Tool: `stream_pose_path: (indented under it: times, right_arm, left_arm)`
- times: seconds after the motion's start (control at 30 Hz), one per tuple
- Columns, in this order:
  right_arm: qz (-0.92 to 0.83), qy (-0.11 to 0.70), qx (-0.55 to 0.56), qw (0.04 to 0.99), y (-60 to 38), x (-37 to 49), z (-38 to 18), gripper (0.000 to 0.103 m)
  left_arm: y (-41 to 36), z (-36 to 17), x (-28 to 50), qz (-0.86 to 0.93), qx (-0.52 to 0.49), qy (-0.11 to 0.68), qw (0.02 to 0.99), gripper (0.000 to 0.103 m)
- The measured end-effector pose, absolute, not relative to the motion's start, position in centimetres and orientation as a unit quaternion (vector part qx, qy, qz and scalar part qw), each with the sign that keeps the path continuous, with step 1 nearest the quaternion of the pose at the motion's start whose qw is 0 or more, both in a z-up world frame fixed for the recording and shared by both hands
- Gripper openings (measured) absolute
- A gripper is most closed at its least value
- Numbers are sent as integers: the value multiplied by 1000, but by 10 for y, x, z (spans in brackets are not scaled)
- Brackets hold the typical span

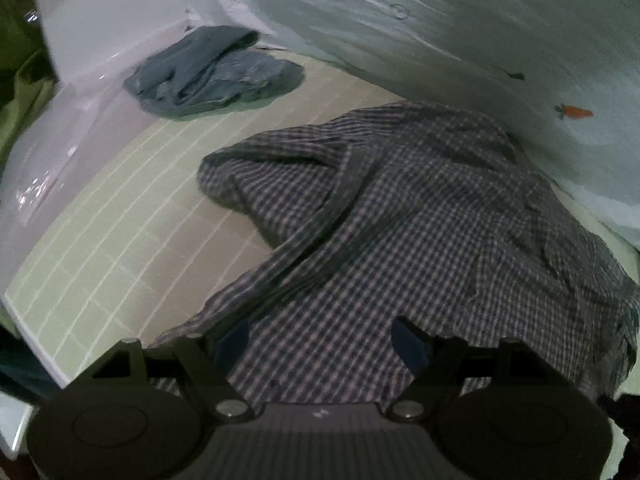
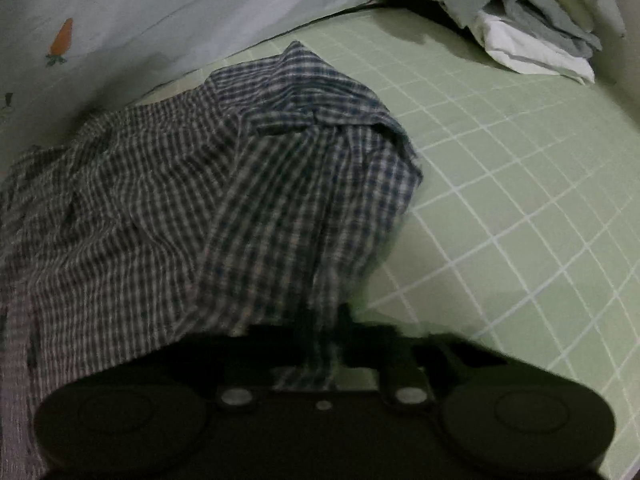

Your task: Fold clothes

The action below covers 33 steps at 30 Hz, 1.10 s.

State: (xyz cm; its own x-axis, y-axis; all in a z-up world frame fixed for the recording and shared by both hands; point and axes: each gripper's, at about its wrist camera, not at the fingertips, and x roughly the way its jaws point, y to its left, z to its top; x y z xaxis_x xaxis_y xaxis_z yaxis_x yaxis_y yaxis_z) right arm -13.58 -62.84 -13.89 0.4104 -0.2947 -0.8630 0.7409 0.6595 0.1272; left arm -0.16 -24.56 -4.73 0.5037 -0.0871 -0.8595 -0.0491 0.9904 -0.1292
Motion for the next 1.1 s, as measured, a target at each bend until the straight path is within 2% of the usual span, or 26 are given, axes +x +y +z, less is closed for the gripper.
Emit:
stream_pose_path:
  times: [0.1,0.27,0.47,0.53,0.6,0.63,0.7,0.77,0.8,0.83,0.9,1.03,1.1]
  right_arm:
    - [-326,440,209,810,-642,-143,-131,3]
    - [-358,434,40,826,-683,-153,-102,3]
    - [-416,332,-213,820,-713,-178,-45,4]
    - [-409,309,-287,809,-705,-191,-51,5]
    - [-383,320,-327,803,-695,-202,-74,6]
    - [-365,350,-329,797,-692,-206,-94,7]
    - [-325,422,-302,791,-687,-216,-134,8]
    - [-308,451,-216,809,-687,-228,-150,14]
    - [-308,451,-168,821,-689,-233,-150,25]
    - [-318,440,-122,831,-694,-237,-146,38]
    - [-339,412,-31,845,-704,-245,-135,45]
    - [-413,333,153,834,-742,-267,-124,69]
    - [-447,305,240,806,-763,-281,-128,75]
  left_arm:
    - [-241,-47,-11,3,-84,496,864,79]
    - [-249,-44,-28,17,-98,492,865,79]
    - [-278,-36,-52,24,-95,483,870,79]
    - [-289,-36,-61,27,-88,484,870,79]
    - [-300,-38,-70,28,-84,488,868,79]
    - [-306,-40,-75,26,-81,493,866,79]
    - [-316,-43,-84,22,-71,502,861,79]
    - [-323,-44,-91,19,-54,508,860,79]
    - [-327,-44,-94,20,-46,509,859,79]
    - [-330,-44,-97,21,-39,510,859,79]
    - [-335,-41,-99,22,-30,509,860,79]
    - [-340,-29,-102,22,-16,497,867,79]
    - [-342,-23,-104,26,-11,492,870,80]
